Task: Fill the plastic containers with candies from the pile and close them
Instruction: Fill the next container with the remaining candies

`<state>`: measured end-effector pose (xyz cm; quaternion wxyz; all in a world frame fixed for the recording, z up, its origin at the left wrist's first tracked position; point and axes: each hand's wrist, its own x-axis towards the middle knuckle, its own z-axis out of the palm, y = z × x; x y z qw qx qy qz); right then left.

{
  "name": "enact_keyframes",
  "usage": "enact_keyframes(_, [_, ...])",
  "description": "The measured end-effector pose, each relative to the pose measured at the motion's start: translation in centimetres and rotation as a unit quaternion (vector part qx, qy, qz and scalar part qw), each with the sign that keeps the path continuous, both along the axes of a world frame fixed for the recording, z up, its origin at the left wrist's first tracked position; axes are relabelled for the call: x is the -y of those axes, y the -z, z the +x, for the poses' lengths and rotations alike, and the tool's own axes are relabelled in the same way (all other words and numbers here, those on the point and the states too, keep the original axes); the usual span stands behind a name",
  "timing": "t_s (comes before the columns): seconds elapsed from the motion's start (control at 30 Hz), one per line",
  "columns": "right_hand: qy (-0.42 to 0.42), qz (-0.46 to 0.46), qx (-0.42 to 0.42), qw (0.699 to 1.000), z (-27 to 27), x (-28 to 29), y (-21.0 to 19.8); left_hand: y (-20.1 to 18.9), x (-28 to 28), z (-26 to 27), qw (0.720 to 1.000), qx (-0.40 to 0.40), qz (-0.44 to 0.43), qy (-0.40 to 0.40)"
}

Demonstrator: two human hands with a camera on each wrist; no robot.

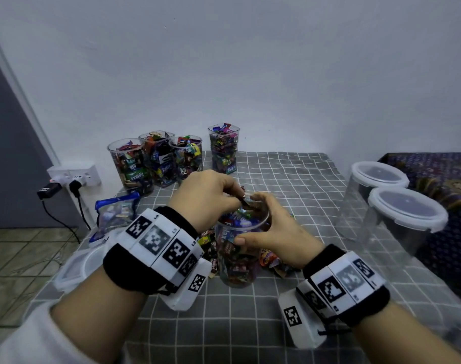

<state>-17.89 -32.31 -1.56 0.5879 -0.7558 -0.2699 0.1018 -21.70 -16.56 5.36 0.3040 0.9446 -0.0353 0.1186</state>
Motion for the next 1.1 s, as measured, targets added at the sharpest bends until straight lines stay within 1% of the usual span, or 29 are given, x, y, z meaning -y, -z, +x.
enact_keyframes(0.13, [0.001,-0.001,-0.002,1.0,0.0,-0.1,0.0,-0.1,-0.1,-0.1,1.0,-0.008,0.002,0.016])
enact_keyframes(0.2, [0.001,-0.005,-0.003,1.0,0.0,-0.1,0.1,0.1,-0.3,0.0,1.0,0.0,-0.018,0.02])
enact_keyframes(0.27, [0.011,-0.015,0.002,1.0,-0.1,-0.1,0.1,0.5,-0.5,0.0,0.996,0.025,-0.084,0.023])
enact_keyframes(0.37, [0.01,-0.028,0.001,1.0,0.0,0.0,0.1,1.0,-0.7,0.0,0.98,0.072,-0.186,0.011])
enact_keyframes(0.43, [-0.011,-0.081,0.002,0.997,0.4,0.4,0.0,1.2,-1.3,0.2,0.971,0.097,-0.219,-0.01])
enact_keyframes(0.5, [-0.046,-0.15,0.01,0.988,0.9,1.0,-0.3,1.5,-2.2,0.7,0.97,0.091,-0.221,-0.042])
enact_keyframes(0.57, [-0.067,-0.248,0.043,0.965,1.8,1.8,-0.5,2.1,-3.4,1.5,0.98,0.051,-0.177,-0.074])
enact_keyframes(0.6, [-0.061,-0.316,0.062,0.945,2.3,2.1,-0.6,2.5,-4.0,2.0,0.987,0.017,-0.137,-0.086])
enact_keyframes(0.67, [-0.036,-0.463,0.083,0.882,3.4,2.6,-0.4,3.4,-4.8,2.9,0.991,-0.076,-0.04,-0.099])
enact_keyframes(0.7, [-0.029,-0.527,0.083,0.845,3.8,2.7,-0.3,4.1,-5.0,3.3,0.986,-0.133,0.008,-0.097])
enact_keyframes(0.73, [-0.029,-0.578,0.08,0.811,4.3,2.6,0.0,4.9,-5.2,3.8,0.977,-0.188,0.046,-0.087])
enact_keyframes(0.77, [-0.033,-0.616,0.072,0.784,4.5,2.6,0.2,5.6,-5.3,4.3,0.966,-0.236,0.075,-0.07])
enact_keyframes(0.8, [-0.038,-0.641,0.063,0.764,4.8,2.4,0.5,6.3,-5.3,4.6,0.956,-0.273,0.096,-0.055])
enact_keyframes(0.87, [-0.044,-0.661,0.056,0.747,5.0,2.0,1.2,7.6,-5.1,5.2,0.938,-0.319,0.128,-0.036])
enact_keyframes(0.93, [-0.045,-0.664,0.069,0.743,5.2,1.7,2.0,8.4,-4.7,5.4,0.925,-0.341,0.162,-0.039])
enact_keyframes(1.03, [-0.045,-0.663,0.084,0.743,5.5,1.2,2.9,9.7,-4.3,5.7,0.927,-0.332,0.173,-0.031])
enact_keyframes(1.1, [-0.045,-0.659,0.092,0.745,5.8,1.1,3.1,9.6,-3.7,5.5,0.921,-0.334,0.198,-0.025])
